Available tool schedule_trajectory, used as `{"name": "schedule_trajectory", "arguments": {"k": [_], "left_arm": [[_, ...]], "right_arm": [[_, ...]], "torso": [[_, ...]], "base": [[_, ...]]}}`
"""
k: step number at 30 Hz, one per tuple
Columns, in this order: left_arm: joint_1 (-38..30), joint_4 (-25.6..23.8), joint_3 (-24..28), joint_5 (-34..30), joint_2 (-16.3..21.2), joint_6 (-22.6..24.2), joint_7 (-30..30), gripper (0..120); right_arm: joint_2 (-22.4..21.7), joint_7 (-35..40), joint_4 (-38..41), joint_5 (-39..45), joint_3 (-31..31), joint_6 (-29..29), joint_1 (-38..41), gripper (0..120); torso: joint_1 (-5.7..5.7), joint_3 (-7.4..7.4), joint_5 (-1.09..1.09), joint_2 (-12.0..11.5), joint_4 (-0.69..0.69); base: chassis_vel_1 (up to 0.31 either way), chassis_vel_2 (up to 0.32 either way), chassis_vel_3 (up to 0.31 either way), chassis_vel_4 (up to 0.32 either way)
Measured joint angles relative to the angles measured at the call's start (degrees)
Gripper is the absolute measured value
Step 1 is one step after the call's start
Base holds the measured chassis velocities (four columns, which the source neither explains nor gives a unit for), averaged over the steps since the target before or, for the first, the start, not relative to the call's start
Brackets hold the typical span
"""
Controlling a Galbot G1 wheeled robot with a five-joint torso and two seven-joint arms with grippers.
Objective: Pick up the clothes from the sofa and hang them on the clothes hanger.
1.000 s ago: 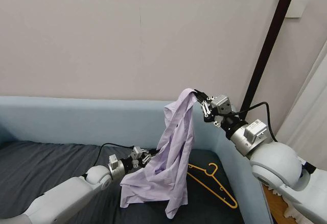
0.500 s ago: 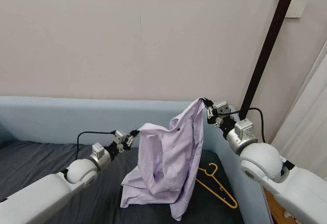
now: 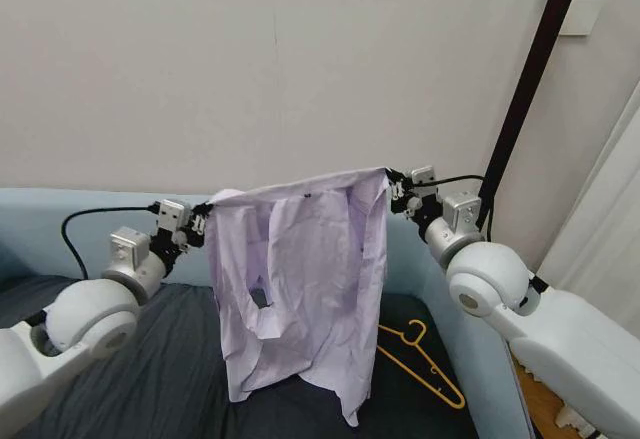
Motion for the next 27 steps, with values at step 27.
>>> {"name": "schedule_trajectory", "arguments": {"k": [27], "left_arm": [[-13.51,-20.34,-2.03,-22.35,12.83,12.26,-24.21,0]], "right_arm": [[-16.93,7.97,27.21,24.84,14.55,-8.10,-2.85,0]], "torso": [[-0.01,-0.01,0.02,0.01,0.01]], "base": [[0.000,0.000,0.000,0.000]]}}
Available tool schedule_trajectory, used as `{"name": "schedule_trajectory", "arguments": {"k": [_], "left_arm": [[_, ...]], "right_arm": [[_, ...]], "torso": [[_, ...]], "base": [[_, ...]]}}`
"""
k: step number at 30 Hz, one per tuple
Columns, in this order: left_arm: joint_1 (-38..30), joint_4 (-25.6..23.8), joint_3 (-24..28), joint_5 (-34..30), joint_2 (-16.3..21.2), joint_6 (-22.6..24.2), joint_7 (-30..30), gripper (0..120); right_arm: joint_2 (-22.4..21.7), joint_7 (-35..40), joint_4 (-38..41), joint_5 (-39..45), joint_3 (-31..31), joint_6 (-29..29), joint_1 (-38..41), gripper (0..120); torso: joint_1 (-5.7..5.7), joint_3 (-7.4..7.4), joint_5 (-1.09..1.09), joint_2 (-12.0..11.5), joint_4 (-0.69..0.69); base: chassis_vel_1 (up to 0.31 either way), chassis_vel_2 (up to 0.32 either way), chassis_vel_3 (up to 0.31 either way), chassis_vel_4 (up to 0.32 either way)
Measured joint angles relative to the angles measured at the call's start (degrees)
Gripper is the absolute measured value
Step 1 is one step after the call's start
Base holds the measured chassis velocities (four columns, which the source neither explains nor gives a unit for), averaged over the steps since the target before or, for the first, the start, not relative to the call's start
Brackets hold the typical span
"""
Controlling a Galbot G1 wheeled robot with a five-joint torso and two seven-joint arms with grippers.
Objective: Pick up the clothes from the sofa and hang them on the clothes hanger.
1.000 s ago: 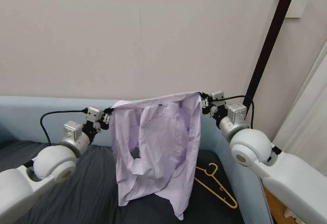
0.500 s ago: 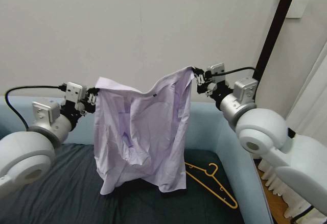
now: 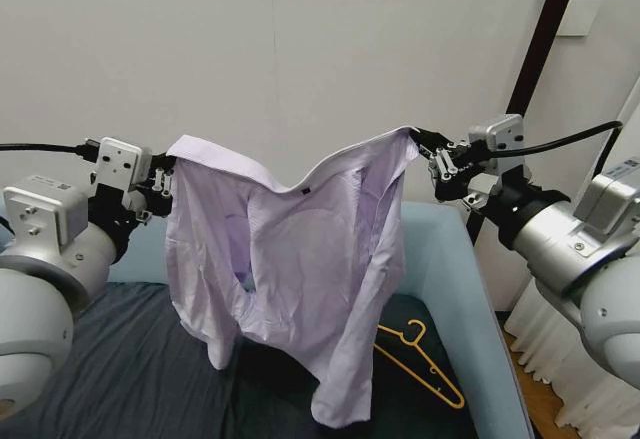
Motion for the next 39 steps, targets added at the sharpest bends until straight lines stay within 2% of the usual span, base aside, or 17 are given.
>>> {"name": "schedule_trajectory", "arguments": {"k": [6,9,11,12,15,16,18,19,20,21,23,25,27,29,30,34,39], "left_arm": [[5.76,0.26,0.64,0.68,-4.46,0.58,-1.39,0],[13.05,1.86,1.28,4.34,-10.08,0.78,-2.12,0],[17.75,5.54,2.49,7.44,-15.05,0.93,-2.29,0],[17.75,5.54,2.49,7.44,-15.05,0.93,-2.29,0],[20.63,16.69,5.87,12.38,-23.49,1.08,-2.22,0],[20.63,16.69,5.87,12.38,-23.49,1.08,-2.22,0],[18.79,25.68,8.89,16.25,-30.50,0.96,-1.60,0],[18.11,28.06,9.68,17.76,-32.79,0.83,-1.19,0],[16.91,32.22,10.95,20.36,-36.79,0.58,-0.54,0],[16.91,32.22,10.95,20.36,-36.79,0.58,-0.54,0],[14.45,39.64,13.36,24.32,-42.68,-0.12,0.66,0],[13.97,41.19,13.77,25.13,-43.71,-0.26,0.86,0],[11.71,48.30,15.15,28.48,-48.11,-1.33,1.72,0],[9.83,53.11,16.54,30.16,-50.91,-2.00,2.61,0],[8.96,55.13,17.30,30.92,-52.06,-2.38,3.17,0],[7.87,59.22,18.39,32.61,-54.31,-3.56,4.75,0],[8.04,60.63,18.99,32.91,-54.74,-4.45,6.15,0]], "right_arm": [[4.65,1.32,-2.50,0.96,-2.58,-1.06,-3.33,0],[9.70,1.41,-7.05,-1.44,-6.50,-1.37,-6.30,0],[13.36,0.15,-12.91,-5.71,-10.10,-1.28,-8.79,0],[13.36,0.15,-12.91,-5.71,-10.10,-1.28,-8.79,0],[18.82,-1.90,-23.31,-11.90,-14.15,-0.46,-11.17,0],[18.82,-1.90,-23.31,-11.90,-14.15,-0.46,-11.17,0],[23.03,-3.00,-31.17,-14.29,-16.54,0.35,-11.45,0],[24.42,-3.56,-34.03,-15.31,-17.37,0.82,-11.39,0],[26.64,-4.67,-38.54,-17.30,-18.63,1.73,-11.21,0],[26.64,-4.67,-38.54,-17.30,-18.63,1.73,-11.21,0],[30.55,-6.86,-45.93,-20.38,-19.88,3.52,-10.41,0],[31.44,-7.24,-47.71,-20.83,-20.10,3.99,-10.10,0],[34.59,-8.59,-54.48,-22.69,-20.87,5.74,-8.68,0],[36.24,-9.87,-59.54,-25.32,-21.14,7.61,-7.70,0],[36.88,-10.42,-61.75,-26.23,-21.12,8.32,-7.47,0],[38.69,-12.10,-67.48,-27.92,-20.36,9.92,-7.13,0],[39.46,-13.21,-69.87,-28.99,-19.91,9.19,-7.66,0]], "torso": [[0.00,0.01,0.00,-0.01,-0.01],[0.00,0.01,-0.01,0.00,-0.02],[0.01,0.01,0.00,-0.01,0.00],[0.01,0.01,0.00,-0.01,0.00],[0.01,0.02,-0.02,-0.01,0.00],[0.01,0.02,-0.02,-0.01,0.00],[0.02,0.02,-0.02,-0.02,0.00],[0.02,0.02,-0.01,-0.02,0.00],[0.02,0.03,-0.02,-0.03,-0.02],[0.02,0.03,-0.02,-0.03,-0.02],[0.02,0.03,0.00,-0.02,-0.04],[0.02,0.03,0.01,-0.02,-0.04],[0.02,0.03,0.01,-0.03,-0.01],[0.02,0.02,0.00,-0.02,0.03],[0.02,0.02,-0.01,-0.03,-0.01],[0.03,0.01,0.01,-0.02,-0.05],[0.02,0.01,0.01,-0.02,0.00]], "base": [[0.000,0.000,0.000,0.000],[0.000,0.000,0.000,0.000],[0.000,0.000,0.000,0.000],[0.000,0.000,0.000,0.000],[0.000,0.000,0.000,0.000],[0.000,0.000,0.000,0.000],[0.000,0.000,0.000,0.000],[0.000,0.000,0.000,0.000],[0.000,0.000,0.000,0.000],[0.000,0.000,0.000,0.000],[0.000,0.000,0.000,0.000],[0.000,0.000,0.000,0.000],[0.000,0.000,0.000,0.000],[0.000,0.000,0.000,0.000],[0.000,0.000,0.000,0.000],[0.000,0.000,0.000,0.000],[0.000,0.000,0.000,0.000]]}}
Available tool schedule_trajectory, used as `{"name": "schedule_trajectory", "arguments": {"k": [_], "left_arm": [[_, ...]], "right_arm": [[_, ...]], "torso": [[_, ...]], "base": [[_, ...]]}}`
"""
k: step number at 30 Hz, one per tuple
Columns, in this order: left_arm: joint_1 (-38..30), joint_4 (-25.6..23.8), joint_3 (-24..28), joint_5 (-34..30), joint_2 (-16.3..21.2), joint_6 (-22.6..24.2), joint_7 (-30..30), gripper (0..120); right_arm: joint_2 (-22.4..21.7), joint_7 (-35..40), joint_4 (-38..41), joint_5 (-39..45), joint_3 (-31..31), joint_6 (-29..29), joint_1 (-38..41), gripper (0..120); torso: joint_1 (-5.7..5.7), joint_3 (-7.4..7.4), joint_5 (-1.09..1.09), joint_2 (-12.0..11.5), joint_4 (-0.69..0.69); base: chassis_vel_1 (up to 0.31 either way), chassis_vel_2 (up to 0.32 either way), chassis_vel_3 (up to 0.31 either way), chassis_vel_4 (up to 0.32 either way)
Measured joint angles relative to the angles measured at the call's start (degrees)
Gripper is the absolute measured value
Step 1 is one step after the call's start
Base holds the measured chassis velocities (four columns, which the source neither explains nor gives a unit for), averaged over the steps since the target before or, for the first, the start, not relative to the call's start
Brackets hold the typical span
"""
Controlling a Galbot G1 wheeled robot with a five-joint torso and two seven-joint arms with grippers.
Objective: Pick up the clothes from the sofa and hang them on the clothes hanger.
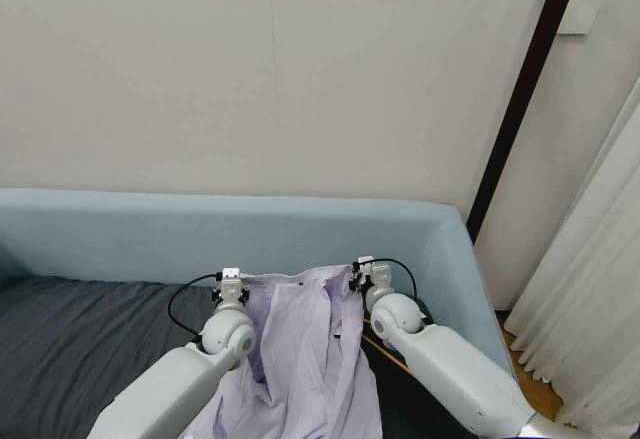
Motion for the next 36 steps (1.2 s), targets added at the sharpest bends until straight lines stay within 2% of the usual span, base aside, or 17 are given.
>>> {"name": "schedule_trajectory", "arguments": {"k": [7,10,11,14,15,19,20,23,24,28,29,33,36], "left_arm": [[0.22,1.22,0.28,0.30,-0.59,-0.14,0.44,0],[0.03,1.85,1.18,0.58,-1.38,-0.16,0.48,0],[0.03,1.85,1.18,0.58,-1.38,-0.16,0.48,0],[-0.06,2.10,2.10,0.78,-2.05,-0.16,0.46,0],[-0.06,2.10,2.10,0.78,-2.05,-0.16,0.46,0],[-0.29,2.23,3.26,0.79,-2.21,-0.16,0.26,0],[-0.29,2.23,3.26,0.79,-2.21,-0.16,0.26,0],[-0.42,2.23,3.80,0.79,-2.33,-0.17,0.18,0],[-0.42,2.23,3.80,0.79,-2.33,-0.17,0.18,0],[-0.05,1.66,4.65,1.45,-2.44,-0.41,0.15,0],[-0.05,1.66,4.65,1.45,-2.44,-0.41,0.15,0],[0.64,0.66,5.30,2.19,-2.29,-0.99,0.35,0],[0.68,0.54,5.84,2.73,-2.06,-1.38,0.64,0]], "right_arm": [[0.01,-0.16,-0.47,-1.65,-0.03,-0.91,-0.68,2],[-1.18,-0.18,0.80,-1.79,0.07,-0.79,-1.58,17],[-1.18,-0.18,0.80,-1.79,0.07,-0.79,-1.58,17],[-2.74,-0.15,2.47,-2.14,0.48,-0.47,-2.46,30],[-2.74,-0.15,2.47,-2.14,0.48,-0.47,-2.46,30],[-5.43,-0.06,3.26,-3.93,1.46,-0.38,-3.70,50],[-5.43,-0.06,3.26,-3.93,1.46,-0.38,-3.70,50],[-7.69,-1.12,3.85,-4.06,3.43,-0.31,-6.18,64],[-7.69,-1.12,3.85,-4.06,3.43,-0.31,-6.18,64],[-9.95,-6.67,2.37,-4.22,7.22,-1.37,-10.67,83],[-9.95,-6.67,2.37,-4.22,7.22,-1.37,-10.67,83],[-10.09,-13.07,-2.31,-6.16,10.28,-2.74,-12.84,98],[-10.03,-16.62,-5.84,-8.25,11.02,-2.93,-12.87,100]], "torso": [[-0.01,0.00,0.00,0.01,-0.01],[0.00,0.00,0.00,0.01,-0.02],[0.00,0.00,0.00,0.01,-0.02],[-0.01,0.00,0.00,0.00,-0.03],[-0.01,0.00,0.00,0.00,-0.03],[-0.01,0.00,0.00,0.01,-0.01],[-0.01,0.00,0.00,0.01,-0.01],[-0.01,-0.01,0.00,0.01,-0.02],[-0.01,-0.01,0.00,0.01,-0.02],[-0.01,0.00,0.00,0.01,-0.03],[-0.01,0.00,0.00,0.01,-0.03],[-0.01,-0.01,0.00,0.02,-0.01],[-0.01,0.00,0.01,0.01,-0.01]], "base": [[0.000,0.000,0.000,0.000],[0.000,0.000,0.000,0.000],[0.000,0.000,0.000,0.000],[0.000,0.000,0.000,0.000],[0.000,0.000,0.000,0.000],[0.000,0.000,0.000,0.000],[0.000,0.000,0.000,0.000],[0.000,0.000,0.000,0.000],[0.000,0.000,0.000,0.000],[0.000,0.000,0.000,0.000],[0.000,0.000,0.000,0.000],[0.000,0.000,0.000,0.000],[0.000,0.000,0.000,0.000]]}}
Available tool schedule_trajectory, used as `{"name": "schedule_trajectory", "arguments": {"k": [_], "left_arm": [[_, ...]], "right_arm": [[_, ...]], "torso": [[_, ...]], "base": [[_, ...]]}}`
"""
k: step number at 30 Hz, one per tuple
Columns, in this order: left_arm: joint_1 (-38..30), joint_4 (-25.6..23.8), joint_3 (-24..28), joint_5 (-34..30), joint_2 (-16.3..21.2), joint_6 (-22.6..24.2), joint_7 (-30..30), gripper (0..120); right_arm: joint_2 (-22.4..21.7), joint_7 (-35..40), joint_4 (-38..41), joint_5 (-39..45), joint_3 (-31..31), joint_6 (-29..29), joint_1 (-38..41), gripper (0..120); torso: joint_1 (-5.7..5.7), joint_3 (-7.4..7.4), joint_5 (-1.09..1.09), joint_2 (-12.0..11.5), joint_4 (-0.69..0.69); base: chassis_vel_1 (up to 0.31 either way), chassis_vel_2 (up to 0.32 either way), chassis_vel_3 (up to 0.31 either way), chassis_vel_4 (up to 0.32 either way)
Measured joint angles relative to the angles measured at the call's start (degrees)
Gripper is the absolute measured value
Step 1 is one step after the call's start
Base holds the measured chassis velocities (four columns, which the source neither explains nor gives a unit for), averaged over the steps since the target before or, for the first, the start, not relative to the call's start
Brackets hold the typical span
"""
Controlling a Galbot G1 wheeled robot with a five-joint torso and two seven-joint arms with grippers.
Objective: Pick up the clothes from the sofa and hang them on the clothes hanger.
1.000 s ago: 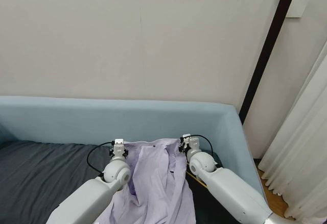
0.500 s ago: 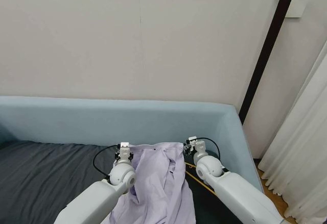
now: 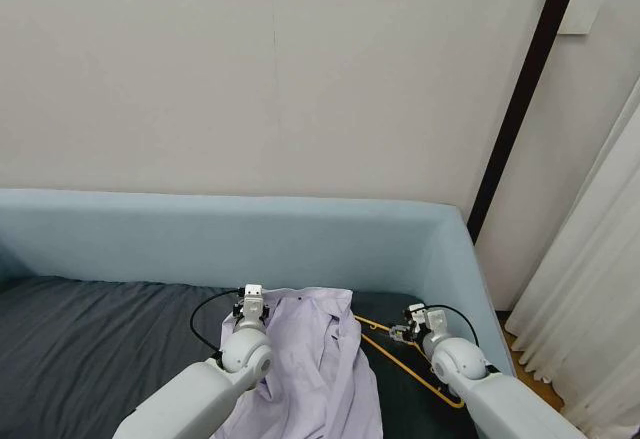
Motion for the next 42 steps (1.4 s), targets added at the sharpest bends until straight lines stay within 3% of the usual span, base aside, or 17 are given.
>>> {"name": "schedule_trajectory", "arguments": {"k": [12,18,28,33,42], "left_arm": [[0.11,-1.74,1.41,2.46,1.64,-1.07,1.80,0],[0.71,-2.42,1.23,3.15,1.96,-1.40,2.30,0],[0.83,-2.50,1.00,3.48,1.55,-1.61,2.56,0],[0.79,-2.49,0.82,3.49,1.50,-1.72,2.68,0],[1.01,-2.05,-0.62,3.29,0.26,-1.78,2.76,0]], "right_arm": [[0.42,-11.92,-12.17,-4.04,1.92,-2.54,3.16,100],[0.94,-14.10,-14.60,-5.41,1.67,-2.25,3.87,91],[2.69,-16.19,-18.10,-8.07,1.89,0.41,4.39,58],[3.12,-16.91,-19.13,-8.15,2.10,0.50,4.84,33],[4.26,-17.87,-21.73,-8.24,4.57,0.58,5.32,5]], "torso": [[0.00,0.00,-0.01,0.00,0.01],[0.00,0.00,-0.01,0.00,-0.02],[0.00,0.00,-0.02,0.00,-0.02],[0.00,0.00,-0.02,0.00,0.00],[0.00,0.00,-0.02,0.00,-0.01]], "base": [[0.000,0.000,0.000,0.000],[0.000,0.000,0.000,0.000],[0.000,0.000,0.000,0.000],[0.000,0.000,0.000,0.000],[0.000,0.000,0.000,0.000]]}}
